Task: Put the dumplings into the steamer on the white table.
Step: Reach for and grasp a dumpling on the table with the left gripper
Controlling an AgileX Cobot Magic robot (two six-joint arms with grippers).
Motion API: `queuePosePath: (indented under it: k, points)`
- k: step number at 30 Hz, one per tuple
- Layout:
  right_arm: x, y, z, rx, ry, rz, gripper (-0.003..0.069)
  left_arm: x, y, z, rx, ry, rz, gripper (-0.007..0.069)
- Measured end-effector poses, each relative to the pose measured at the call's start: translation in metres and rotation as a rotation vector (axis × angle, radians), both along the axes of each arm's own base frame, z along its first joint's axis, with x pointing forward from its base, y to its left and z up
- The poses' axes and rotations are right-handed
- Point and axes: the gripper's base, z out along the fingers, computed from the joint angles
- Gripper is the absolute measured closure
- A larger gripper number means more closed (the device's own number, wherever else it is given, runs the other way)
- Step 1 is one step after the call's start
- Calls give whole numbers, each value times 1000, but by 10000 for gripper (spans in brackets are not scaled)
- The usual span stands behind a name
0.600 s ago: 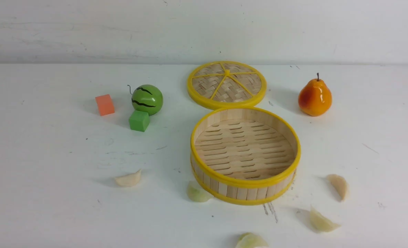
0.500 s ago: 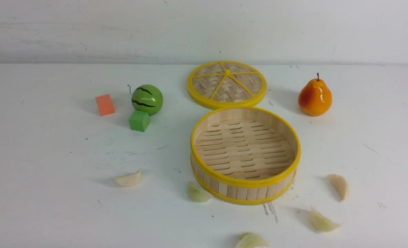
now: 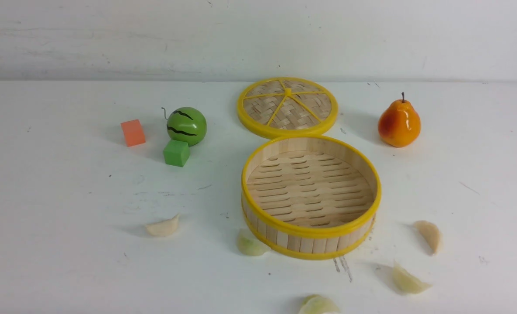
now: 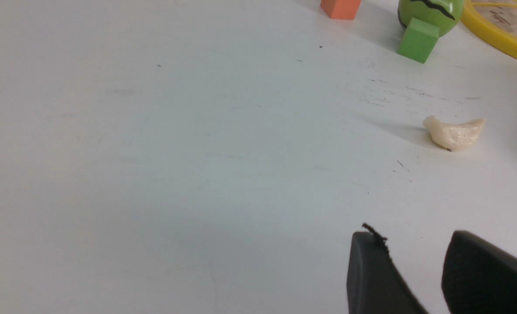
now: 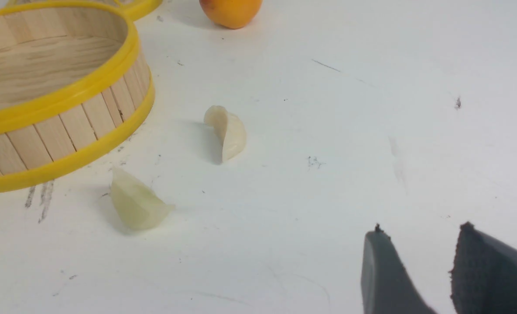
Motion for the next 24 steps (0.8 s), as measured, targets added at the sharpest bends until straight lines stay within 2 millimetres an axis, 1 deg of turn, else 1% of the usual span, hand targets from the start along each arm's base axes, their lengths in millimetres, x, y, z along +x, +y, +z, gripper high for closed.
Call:
queuePosePath:
  k: [16,21,24]
  points:
    - [0,0,0,-13,1,-1,419,0,0,0,0,0,0,387]
    - [0,-5,0,-139,8,-11,419,0,0,0,0,0,0,387]
    - [0,-6,0,-169,11,-14,419,0,0,0,0,0,0,387]
